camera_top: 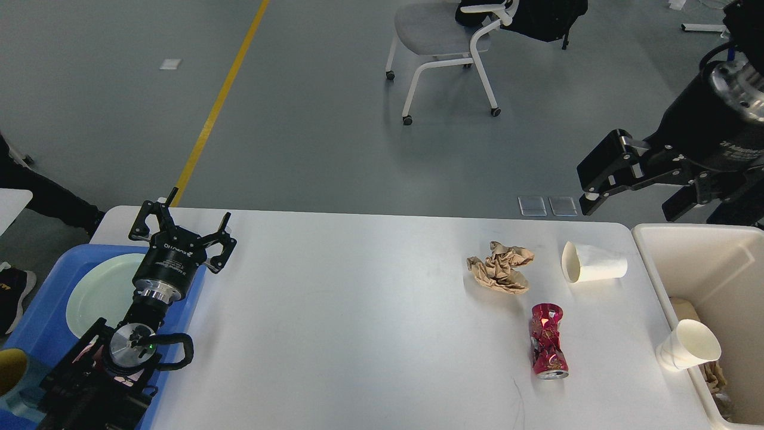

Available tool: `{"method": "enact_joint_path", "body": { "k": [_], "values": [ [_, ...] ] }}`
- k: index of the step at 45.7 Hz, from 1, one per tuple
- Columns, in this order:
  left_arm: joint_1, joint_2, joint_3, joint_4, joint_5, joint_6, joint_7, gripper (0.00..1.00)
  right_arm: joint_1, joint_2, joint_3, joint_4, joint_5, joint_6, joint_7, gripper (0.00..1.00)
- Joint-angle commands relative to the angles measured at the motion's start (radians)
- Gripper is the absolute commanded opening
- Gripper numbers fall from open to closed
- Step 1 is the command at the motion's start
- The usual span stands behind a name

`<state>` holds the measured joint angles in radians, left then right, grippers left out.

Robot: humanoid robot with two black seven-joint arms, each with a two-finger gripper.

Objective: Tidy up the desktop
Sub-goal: 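Move the right gripper over the brown paper near the red can and lower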

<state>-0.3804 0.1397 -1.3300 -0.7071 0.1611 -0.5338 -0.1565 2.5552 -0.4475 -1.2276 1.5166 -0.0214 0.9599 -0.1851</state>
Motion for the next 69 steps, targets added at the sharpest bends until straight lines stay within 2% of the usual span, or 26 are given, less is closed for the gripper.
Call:
{"method": "enact_joint_path", "body": {
  "k": [1,15,20,27,36,43,48,52,55,63,64,69],
  "values": [
    [0.000,0.000,0.000,0.000,0.000,0.000,0.000,0.96,0.003,0.003,0.003,0.001,0.006,0.000,0.003,1.00],
    [0.000,0.000,0.000,0.000,0.000,0.000,0.000,0.96,-0.010,0.023,0.014,-0.012,0.024,0.000,0.006,1.00],
    [0.000,0.000,0.000,0.000,0.000,0.000,0.000,0.96,-0.090,0.021,0.036,-0.061,0.073,0.000,0.003,1.00],
    [0.000,0.000,0.000,0.000,0.000,0.000,0.000,0.96,-0.256,0.033,0.062,-0.139,0.133,-0.145,-0.002,1.00],
    [0.000,0.000,0.000,0.000,0.000,0.000,0.000,0.96,-0.450,0.110,0.080,-0.206,0.169,-0.346,-0.002,1.00],
    [0.000,0.000,0.000,0.000,0.000,0.000,0.000,0.96,-0.613,0.193,0.171,-0.306,0.166,-0.435,-0.004,1.00],
    [0.000,0.000,0.000,0.000,0.000,0.000,0.000,0.96,-0.745,0.225,0.198,-0.438,0.166,-0.441,-0.002,1.00],
    [0.000,0.000,0.000,0.000,0.000,0.000,0.000,0.96,-0.857,0.299,0.197,-0.561,0.164,-0.440,-0.002,1.00],
    [0.000,0.000,0.000,0.000,0.000,0.000,0.000,0.96,-0.947,0.342,0.198,-0.697,0.164,-0.437,-0.002,1.00],
    [0.000,0.000,0.000,0.000,0.000,0.000,0.000,0.96,-1.125,0.412,0.198,-0.944,0.161,-0.435,-0.001,1.00],
    [0.000,0.000,0.000,0.000,0.000,0.000,0.000,0.96,-1.329,0.534,0.191,-1.225,0.119,-0.458,0.009,1.00],
    [0.000,0.000,0.000,0.000,0.000,0.000,0.000,0.96,-1.382,0.564,0.188,-1.283,0.113,-0.486,0.010,1.00]
  ]
}}
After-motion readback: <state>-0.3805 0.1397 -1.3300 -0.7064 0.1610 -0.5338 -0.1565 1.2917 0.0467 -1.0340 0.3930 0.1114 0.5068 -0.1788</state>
